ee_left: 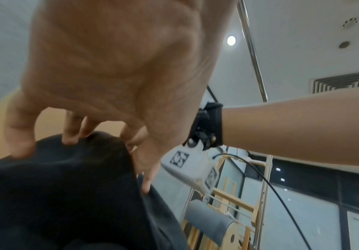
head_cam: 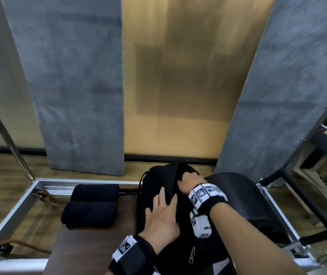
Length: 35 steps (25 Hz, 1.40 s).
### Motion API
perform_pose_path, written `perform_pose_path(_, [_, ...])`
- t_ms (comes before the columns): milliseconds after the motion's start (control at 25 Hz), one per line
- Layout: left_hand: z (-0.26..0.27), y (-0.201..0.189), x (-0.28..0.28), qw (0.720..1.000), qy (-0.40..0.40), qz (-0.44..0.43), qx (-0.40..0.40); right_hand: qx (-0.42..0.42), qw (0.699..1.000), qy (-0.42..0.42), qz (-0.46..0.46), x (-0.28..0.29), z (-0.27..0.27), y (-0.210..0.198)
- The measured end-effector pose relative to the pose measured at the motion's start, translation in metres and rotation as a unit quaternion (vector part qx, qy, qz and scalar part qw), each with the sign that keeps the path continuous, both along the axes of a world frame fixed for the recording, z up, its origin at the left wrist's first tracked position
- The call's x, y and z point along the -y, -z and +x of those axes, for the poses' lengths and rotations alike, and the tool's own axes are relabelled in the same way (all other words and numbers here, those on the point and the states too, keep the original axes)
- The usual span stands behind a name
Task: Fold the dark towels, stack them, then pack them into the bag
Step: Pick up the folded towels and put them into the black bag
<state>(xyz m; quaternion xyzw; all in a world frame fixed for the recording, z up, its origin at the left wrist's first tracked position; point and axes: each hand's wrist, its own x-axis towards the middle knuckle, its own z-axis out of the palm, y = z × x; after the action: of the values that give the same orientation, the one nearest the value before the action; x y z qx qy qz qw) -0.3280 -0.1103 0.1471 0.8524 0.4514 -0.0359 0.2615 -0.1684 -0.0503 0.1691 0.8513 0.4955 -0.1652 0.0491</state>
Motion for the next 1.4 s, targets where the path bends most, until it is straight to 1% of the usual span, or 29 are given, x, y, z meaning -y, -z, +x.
perform_pose_path(80, [-0.01,0.003,0.004,0.993,-0.022,0.024,0.109,0.019,0.996,-0.027,0.077,-0.003,-0.011,-0.043])
perform_pose_path(120, [-0.018,0.007,0.004,0.981,-0.05,0.046,0.183,0.004,0.991,-0.034,0.128,-0.007,-0.022,-0.06])
perform_pose_path(160, [-0.029,0.012,0.003,0.959,-0.091,0.07,0.259,-0.028,0.983,-0.044,0.179,-0.011,-0.037,-0.07])
perform_pose_path(200, [-0.039,0.02,0.001,0.93,-0.139,0.093,0.327,-0.075,0.971,-0.055,0.218,-0.015,-0.052,-0.076])
perform_pose_path(240, [-0.057,0.031,-0.002,0.896,-0.198,0.109,0.382,-0.128,0.961,-0.075,0.235,-0.019,-0.075,-0.075])
perform_pose_path(280, [-0.076,0.043,-0.008,0.861,-0.264,0.111,0.42,-0.17,0.952,-0.103,0.231,-0.023,-0.097,-0.067])
perform_pose_path(320, [-0.096,0.057,-0.014,0.83,-0.33,0.091,0.44,-0.202,0.948,-0.133,0.208,-0.026,-0.12,-0.054])
perform_pose_path(360, [-0.116,0.071,-0.019,0.807,-0.391,0.053,0.44,-0.223,0.945,-0.16,0.178,-0.03,-0.141,-0.035])
perform_pose_path(440, [-0.154,0.099,-0.025,0.764,-0.485,-0.029,0.425,-0.223,0.946,-0.2,0.121,-0.036,-0.177,0.012])
perform_pose_path(520, [-0.177,0.122,-0.026,0.733,-0.532,-0.086,0.415,-0.193,0.95,-0.232,0.078,-0.038,-0.2,0.057])
perform_pose_path(600, [-0.192,0.139,-0.026,0.704,-0.562,-0.129,0.414,-0.13,0.959,-0.249,0.044,-0.041,-0.22,0.093])
perform_pose_path(680, [-0.201,0.146,-0.028,0.657,-0.584,-0.186,0.439,-0.036,0.964,-0.263,0.026,-0.044,-0.234,0.117])
perform_pose_path(720, [-0.207,0.147,-0.029,0.639,-0.588,-0.21,0.449,0.002,0.963,-0.269,0.02,-0.044,-0.241,0.125])
perform_pose_path(760, [-0.211,0.148,-0.031,0.627,-0.588,-0.23,0.456,0.022,0.962,-0.271,0.016,-0.045,-0.247,0.128])
perform_pose_path(840, [-0.218,0.15,-0.032,0.605,-0.577,-0.268,0.478,0.012,0.963,-0.269,0.014,-0.042,-0.253,0.133])
perform_pose_path(880, [-0.221,0.15,-0.033,0.589,-0.573,-0.285,0.493,-0.008,0.963,-0.269,0.004,-0.038,-0.255,0.134])
perform_pose_path(960, [-0.225,0.148,-0.034,0.554,-0.568,-0.311,0.523,-0.074,0.963,-0.259,-0.02,-0.029,-0.256,0.133])
perform_pose_path(1080, [-0.227,0.139,-0.033,0.533,-0.576,-0.323,0.528,-0.197,0.956,-0.218,-0.022,-0.01,-0.252,0.126])
perform_pose_path(1160, [-0.224,0.13,-0.03,0.525,-0.593,-0.307,0.528,-0.254,0.946,-0.202,-0.011,0.004,-0.249,0.115])
perform_pose_path(1200, [-0.223,0.124,-0.029,0.519,-0.595,-0.292,0.541,-0.282,0.939,-0.199,0.004,0.009,-0.247,0.108])
perform_pose_path(1280, [-0.214,0.105,-0.029,0.502,-0.572,-0.277,0.587,-0.355,0.917,-0.173,0.054,0.021,-0.234,0.089])
perform_pose_path(1320, [-0.208,0.092,-0.029,0.493,-0.549,-0.277,0.615,-0.4,0.9,-0.152,0.082,0.027,-0.226,0.077])
perform_pose_path(1400, [-0.192,0.062,-0.03,0.478,-0.491,-0.278,0.673,-0.488,0.857,-0.103,0.131,0.038,-0.205,0.047])
